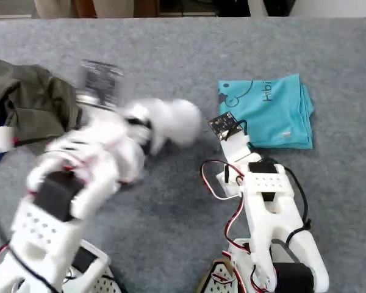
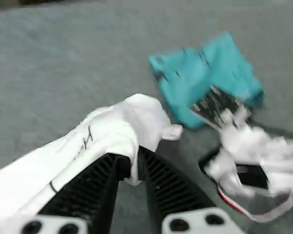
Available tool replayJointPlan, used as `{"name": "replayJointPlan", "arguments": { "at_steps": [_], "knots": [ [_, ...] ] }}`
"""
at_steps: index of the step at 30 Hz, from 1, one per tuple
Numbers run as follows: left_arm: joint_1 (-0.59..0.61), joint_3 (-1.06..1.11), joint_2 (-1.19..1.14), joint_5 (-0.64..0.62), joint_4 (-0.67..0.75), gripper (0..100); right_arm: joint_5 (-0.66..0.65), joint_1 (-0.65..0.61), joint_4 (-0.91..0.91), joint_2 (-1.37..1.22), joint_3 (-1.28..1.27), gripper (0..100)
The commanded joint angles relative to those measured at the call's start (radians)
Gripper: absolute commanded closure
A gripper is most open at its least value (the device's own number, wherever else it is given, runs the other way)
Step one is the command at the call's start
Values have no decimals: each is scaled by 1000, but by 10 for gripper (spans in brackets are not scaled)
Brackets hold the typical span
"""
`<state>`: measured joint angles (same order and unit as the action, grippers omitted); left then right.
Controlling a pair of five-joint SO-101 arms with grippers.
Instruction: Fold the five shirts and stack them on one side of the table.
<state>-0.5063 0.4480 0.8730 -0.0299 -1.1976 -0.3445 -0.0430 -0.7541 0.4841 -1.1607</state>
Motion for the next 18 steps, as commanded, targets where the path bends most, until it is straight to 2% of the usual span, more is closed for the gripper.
{"name": "replayJointPlan", "arguments": {
  "at_steps": [1,4,7,10,14,18],
  "knots": [
    [-64,43,-39,0,-5,876,11,15,12,28,1,995],
    [-28,49,-68,-8,-89,757,11,15,6,30,4,995],
    [25,26,-71,3,-187,746,9,24,-55,30,42,995],
    [137,-34,-71,58,-238,747,9,67,-173,30,159,995],
    [341,-172,-88,95,-226,750,8,137,-336,30,366,995],
    [414,-181,-191,-48,-101,750,9,84,-479,30,484,995]
  ]
}}
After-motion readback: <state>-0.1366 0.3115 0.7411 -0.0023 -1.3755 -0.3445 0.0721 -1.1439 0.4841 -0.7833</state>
